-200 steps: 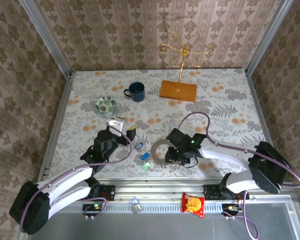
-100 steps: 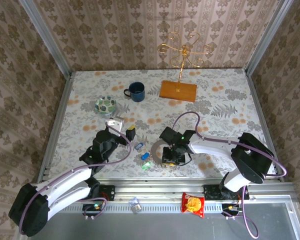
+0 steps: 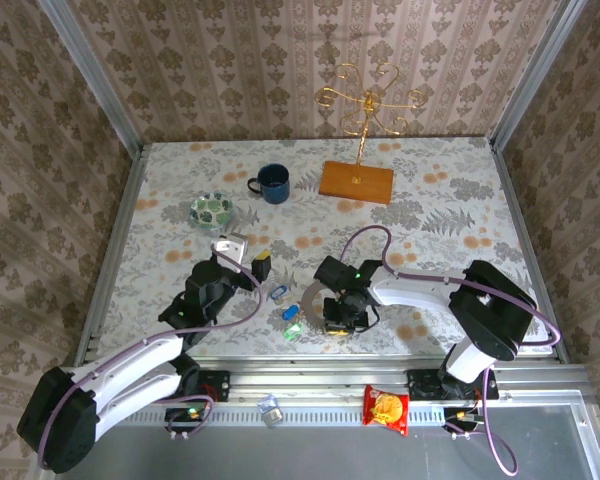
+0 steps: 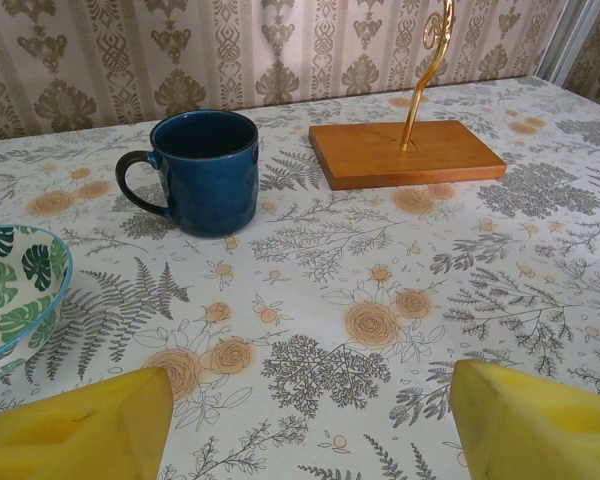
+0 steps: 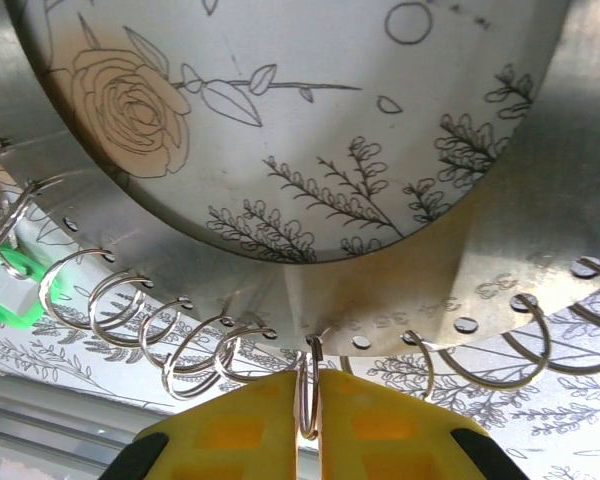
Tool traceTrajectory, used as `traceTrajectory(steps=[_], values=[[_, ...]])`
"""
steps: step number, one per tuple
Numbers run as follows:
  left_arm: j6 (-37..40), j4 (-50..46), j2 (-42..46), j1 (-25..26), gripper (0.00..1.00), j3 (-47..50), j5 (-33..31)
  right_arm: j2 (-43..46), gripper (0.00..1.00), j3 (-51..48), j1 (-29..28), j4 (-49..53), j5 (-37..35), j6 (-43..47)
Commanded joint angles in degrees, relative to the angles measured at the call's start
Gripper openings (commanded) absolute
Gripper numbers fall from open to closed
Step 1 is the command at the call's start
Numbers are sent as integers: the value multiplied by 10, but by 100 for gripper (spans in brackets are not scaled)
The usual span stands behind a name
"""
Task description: Put the keys on the keyring
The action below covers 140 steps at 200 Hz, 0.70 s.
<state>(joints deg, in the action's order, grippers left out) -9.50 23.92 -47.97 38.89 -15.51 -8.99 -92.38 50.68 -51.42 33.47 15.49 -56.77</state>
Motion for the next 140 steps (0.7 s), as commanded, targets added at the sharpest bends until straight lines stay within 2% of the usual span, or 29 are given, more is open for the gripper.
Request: traceTrajectory(steps=[1, 17, 42, 89, 140], values=[[-5, -4, 14, -3, 74, -10, -7, -7, 13, 14, -4, 23, 8, 7], [-5, -5, 16, -3, 73, -10, -8, -8, 11, 14, -4, 25, 6, 7], [-5, -7, 19, -4, 73, -9, -8, 4, 0, 15, -6, 31, -2, 15], [2, -8, 26, -3, 73, -8, -1, 65, 0, 2, -12, 46, -50, 148], [14, -7, 34, -1, 72, -7, 14, 133, 0, -49, -11, -23, -53, 279]])
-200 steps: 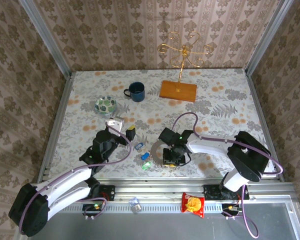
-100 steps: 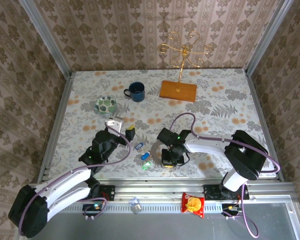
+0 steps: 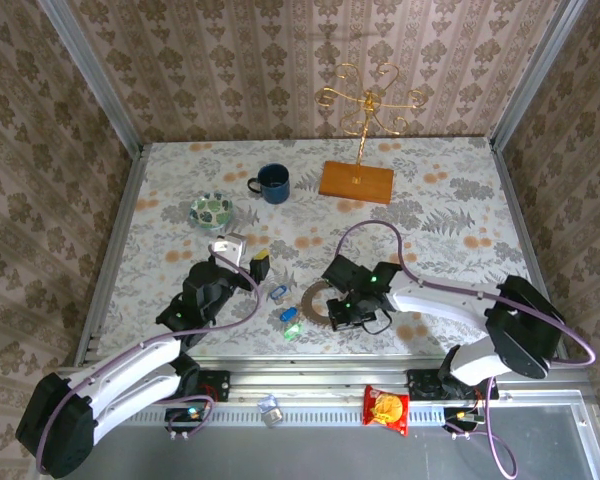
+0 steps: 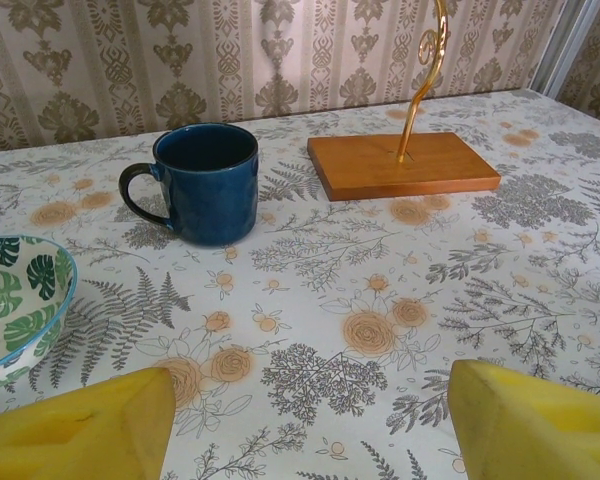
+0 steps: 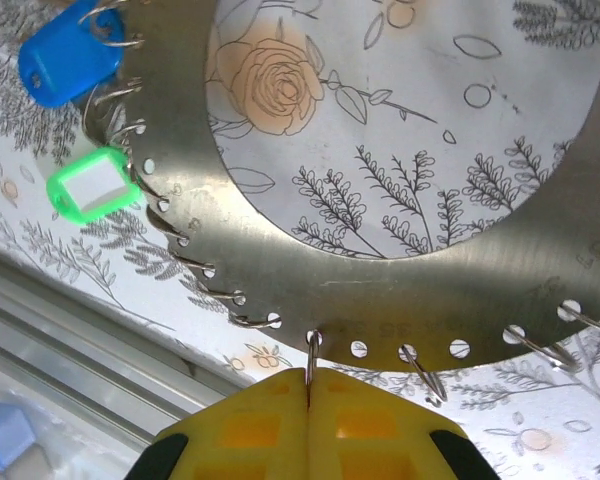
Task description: Put the keys on the keyring
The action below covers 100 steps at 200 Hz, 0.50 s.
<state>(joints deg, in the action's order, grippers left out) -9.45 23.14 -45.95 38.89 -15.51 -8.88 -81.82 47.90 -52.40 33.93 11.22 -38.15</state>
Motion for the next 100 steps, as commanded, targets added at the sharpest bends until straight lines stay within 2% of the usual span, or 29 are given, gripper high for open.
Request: traceTrajectory(steps=[1, 45, 77, 100], values=[[13, 1, 14, -1, 72, -7, 13, 32, 0, -22, -2, -29, -10, 96], [46, -12, 16, 0, 68, -19, 57, 163, 0, -64, 5, -104, -42, 233], [89, -34, 9, 1, 61, -39, 129, 248, 0, -94, 28, -158, -16, 348], [121, -37, -8, 1, 56, -56, 213, 285, 0, -105, 42, -190, -9, 425]])
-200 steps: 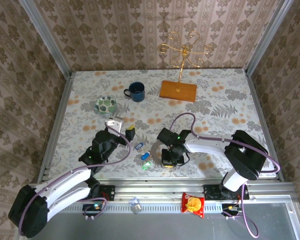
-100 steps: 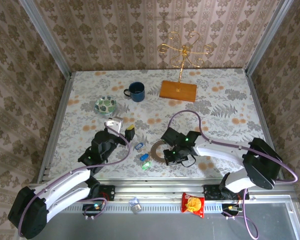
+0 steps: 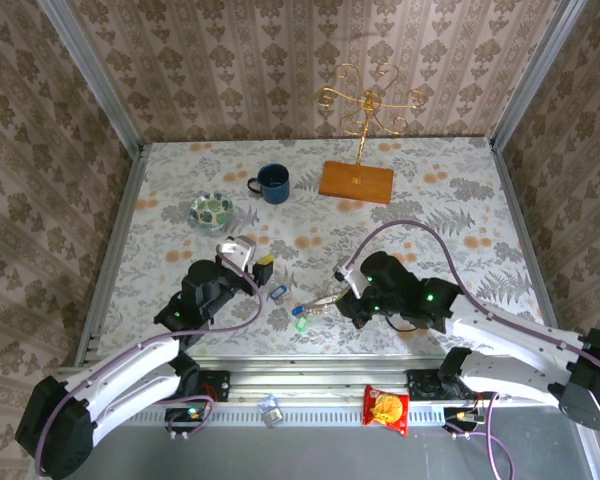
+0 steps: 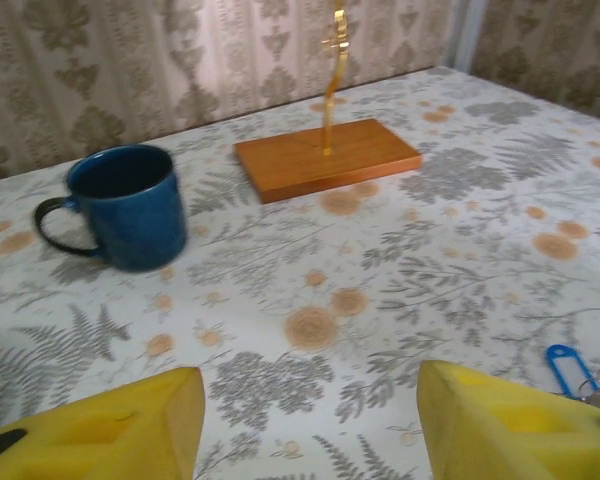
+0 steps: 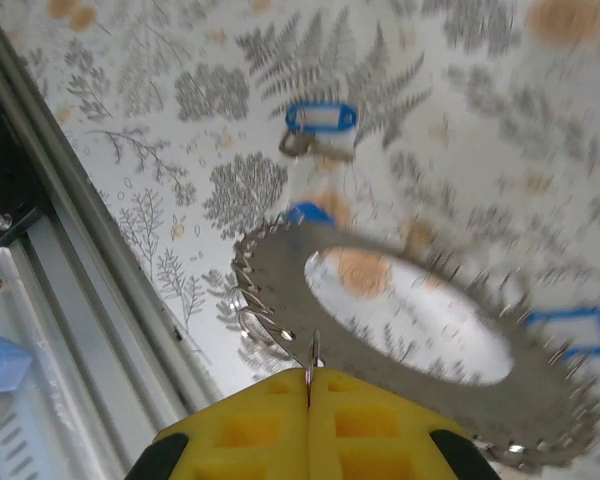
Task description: Put the keys on the keyring
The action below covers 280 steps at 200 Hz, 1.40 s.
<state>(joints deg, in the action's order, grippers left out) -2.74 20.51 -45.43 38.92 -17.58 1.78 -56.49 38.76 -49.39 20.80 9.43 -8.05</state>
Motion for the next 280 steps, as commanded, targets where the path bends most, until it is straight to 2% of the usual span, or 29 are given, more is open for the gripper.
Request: traceTrajectory(steps=[1, 33, 76, 92, 153, 198, 280], values=[[55, -11, -14, 1, 56, -37, 110, 33, 0, -14, 12, -61, 10, 127], [112, -9, -67, 4, 50, -62, 217, 37, 0, -9, 28, -76, 43, 199], [191, 12, -157, 16, 43, -98, 370, 14, 0, 18, 38, -65, 74, 238], [215, 26, -182, 26, 41, -103, 406, 10, 0, 21, 39, -64, 82, 242], [248, 48, -249, 52, 35, -126, 469, 3, 0, 23, 39, -76, 94, 260], [254, 51, -265, 65, 35, -131, 475, -5, 0, 30, 39, -93, 107, 257], [259, 53, -268, 72, 23, -134, 473, -29, 0, 45, 39, -79, 129, 271]])
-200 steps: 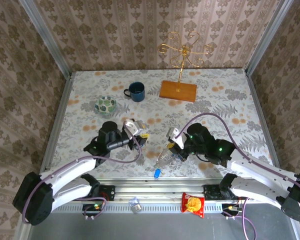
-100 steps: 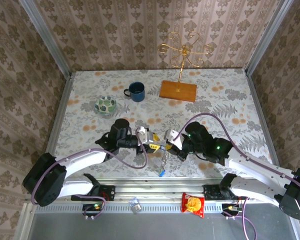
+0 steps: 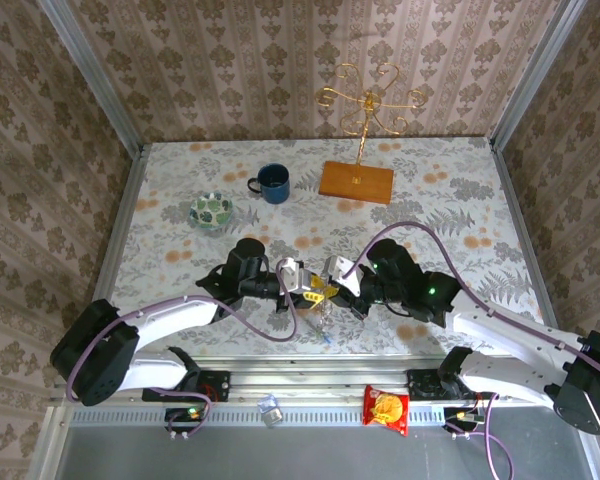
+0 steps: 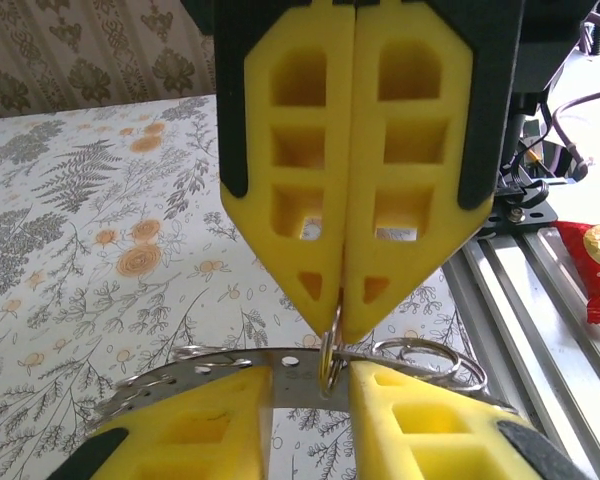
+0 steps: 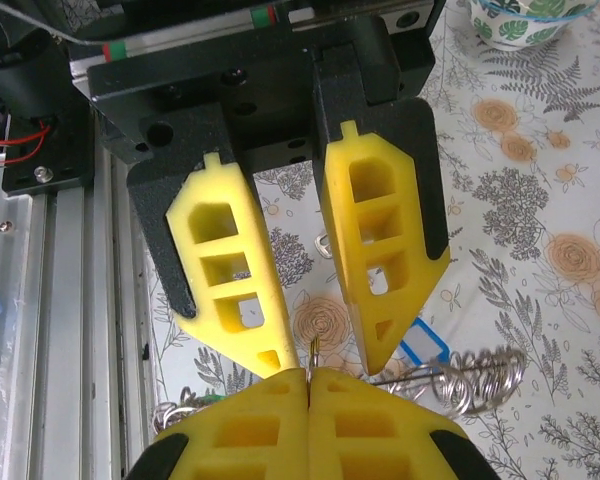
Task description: Put the keys on the keyring
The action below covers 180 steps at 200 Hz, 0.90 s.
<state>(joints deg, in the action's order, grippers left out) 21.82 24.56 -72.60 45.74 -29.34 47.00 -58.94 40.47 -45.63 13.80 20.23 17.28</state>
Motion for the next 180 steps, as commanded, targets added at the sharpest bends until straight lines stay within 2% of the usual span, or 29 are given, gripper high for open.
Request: traceTrajectory(steps=[1, 28, 46, 61, 80, 98, 107, 139, 180], values=[[14, 13, 4, 3, 23, -16, 20, -5, 0, 28, 2, -9, 21, 18], [18, 7, 4, 4, 15, -18, 25, -9, 0, 33, 1, -10, 33, 20], [20, 7, 4, 5, 6, -20, 27, -12, 0, 36, 1, -10, 38, 20], [22, 7, 6, 5, 0, -19, 25, -5, 0, 34, 1, -2, 12, 18], [25, 11, 15, 6, 0, -11, 4, 33, 31, 8, 5, -10, -48, 13], [34, 20, 25, 12, 0, -2, -30, 89, 47, -35, 7, -36, -116, 15], [43, 22, 29, 19, 0, 2, -51, 116, 52, -54, 7, -48, -150, 17], [84, 49, 44, 39, 0, 21, -127, 163, 51, -86, 7, -35, -160, 66], [105, 54, 52, 49, 0, 24, -148, 154, 42, -81, 6, -25, -136, 94]])
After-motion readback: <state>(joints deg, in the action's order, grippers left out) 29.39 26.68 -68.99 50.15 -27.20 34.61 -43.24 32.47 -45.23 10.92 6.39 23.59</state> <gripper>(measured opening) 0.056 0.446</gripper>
